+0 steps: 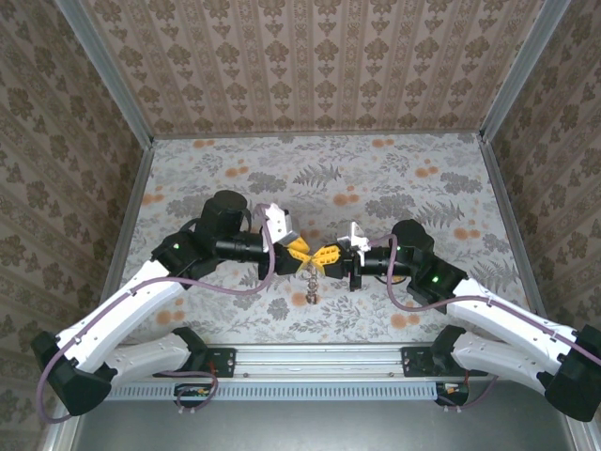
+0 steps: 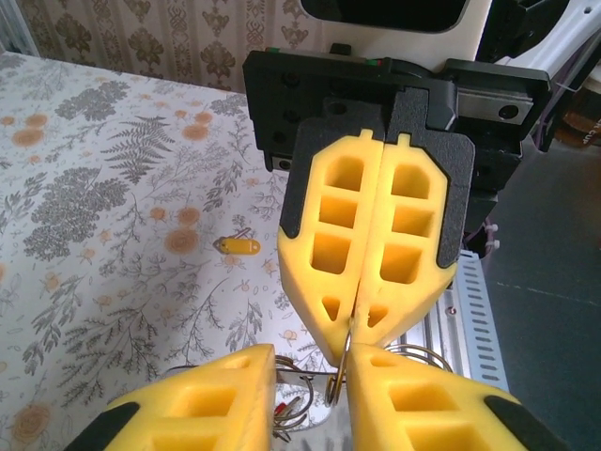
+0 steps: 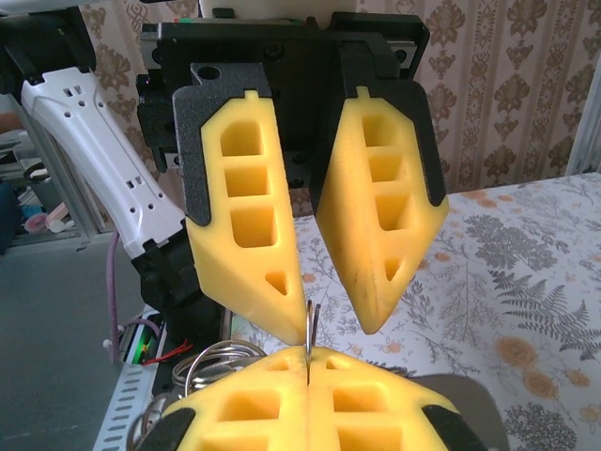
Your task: Put the keys on the keyring
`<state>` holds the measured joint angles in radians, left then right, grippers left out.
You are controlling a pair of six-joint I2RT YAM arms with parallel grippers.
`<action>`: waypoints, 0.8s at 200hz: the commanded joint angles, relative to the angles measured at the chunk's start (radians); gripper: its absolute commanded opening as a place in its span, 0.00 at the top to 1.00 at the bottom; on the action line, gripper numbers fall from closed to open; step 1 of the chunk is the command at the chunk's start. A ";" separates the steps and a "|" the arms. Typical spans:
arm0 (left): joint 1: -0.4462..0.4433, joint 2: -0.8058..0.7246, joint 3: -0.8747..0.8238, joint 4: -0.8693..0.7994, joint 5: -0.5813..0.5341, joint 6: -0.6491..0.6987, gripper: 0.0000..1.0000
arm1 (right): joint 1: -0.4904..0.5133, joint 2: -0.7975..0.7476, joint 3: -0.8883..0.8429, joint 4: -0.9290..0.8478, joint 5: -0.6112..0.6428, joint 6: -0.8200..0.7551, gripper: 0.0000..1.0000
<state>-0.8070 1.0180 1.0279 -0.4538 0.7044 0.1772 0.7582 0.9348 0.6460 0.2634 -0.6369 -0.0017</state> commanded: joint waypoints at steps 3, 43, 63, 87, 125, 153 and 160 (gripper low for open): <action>-0.014 0.031 0.034 -0.040 0.029 0.031 0.78 | 0.007 -0.023 0.028 0.032 -0.027 -0.019 1.00; -0.029 0.048 0.040 -0.055 0.049 0.051 1.00 | 0.007 -0.028 0.027 0.029 -0.023 -0.023 1.00; -0.028 0.033 0.035 -0.048 0.045 0.057 1.00 | 0.007 -0.033 0.026 0.028 -0.017 -0.027 1.00; -0.020 0.002 0.025 -0.033 0.030 0.076 1.00 | 0.007 -0.042 0.020 0.015 0.046 -0.018 1.00; 0.024 -0.076 -0.023 0.039 0.033 0.083 1.00 | 0.004 -0.133 -0.029 -0.139 0.277 0.084 0.33; 0.029 -0.105 -0.056 0.078 0.009 0.081 1.00 | -0.029 -0.285 -0.081 -0.256 0.461 0.189 0.13; 0.029 -0.108 -0.060 0.081 0.009 0.082 1.00 | -0.038 -0.309 -0.082 -0.295 0.524 0.213 0.11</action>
<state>-0.7837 0.9352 0.9871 -0.4435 0.7113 0.2367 0.7467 0.7143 0.5892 0.1032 -0.3542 0.0998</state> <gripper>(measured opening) 0.046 0.863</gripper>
